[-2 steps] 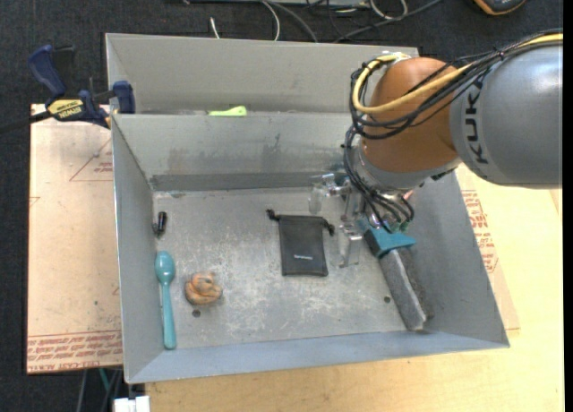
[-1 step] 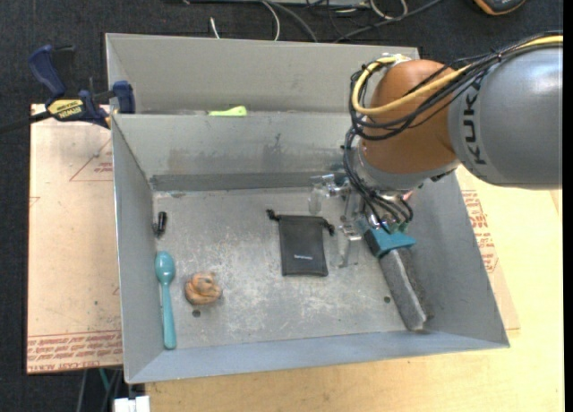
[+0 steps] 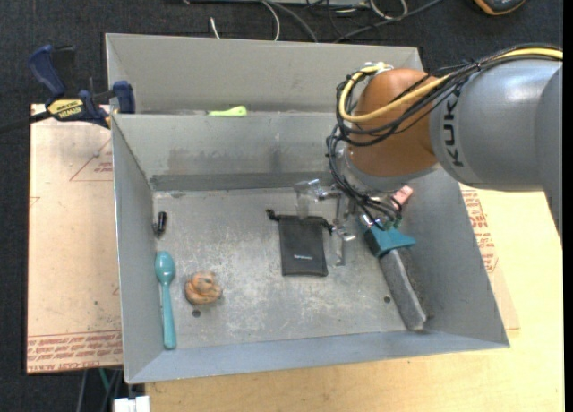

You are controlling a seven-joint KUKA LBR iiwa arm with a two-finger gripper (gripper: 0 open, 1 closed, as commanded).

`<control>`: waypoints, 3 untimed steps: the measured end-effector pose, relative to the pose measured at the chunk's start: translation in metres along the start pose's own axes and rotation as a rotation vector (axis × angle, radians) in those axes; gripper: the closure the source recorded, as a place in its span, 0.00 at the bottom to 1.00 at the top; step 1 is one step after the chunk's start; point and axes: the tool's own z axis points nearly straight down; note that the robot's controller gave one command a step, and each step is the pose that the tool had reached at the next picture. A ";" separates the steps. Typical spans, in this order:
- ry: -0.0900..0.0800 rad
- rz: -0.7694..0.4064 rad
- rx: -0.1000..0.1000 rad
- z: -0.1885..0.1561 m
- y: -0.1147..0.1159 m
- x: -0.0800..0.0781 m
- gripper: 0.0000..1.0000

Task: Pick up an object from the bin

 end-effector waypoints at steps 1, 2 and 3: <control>-0.001 0.005 0.000 0.015 -0.005 -0.012 0.00; 0.000 -0.089 0.000 0.028 0.009 -0.012 0.00; -0.005 -0.009 0.000 0.031 -0.002 -0.025 1.00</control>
Offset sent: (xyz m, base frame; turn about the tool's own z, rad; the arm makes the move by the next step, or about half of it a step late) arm -0.0083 0.0278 -0.0331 -0.4112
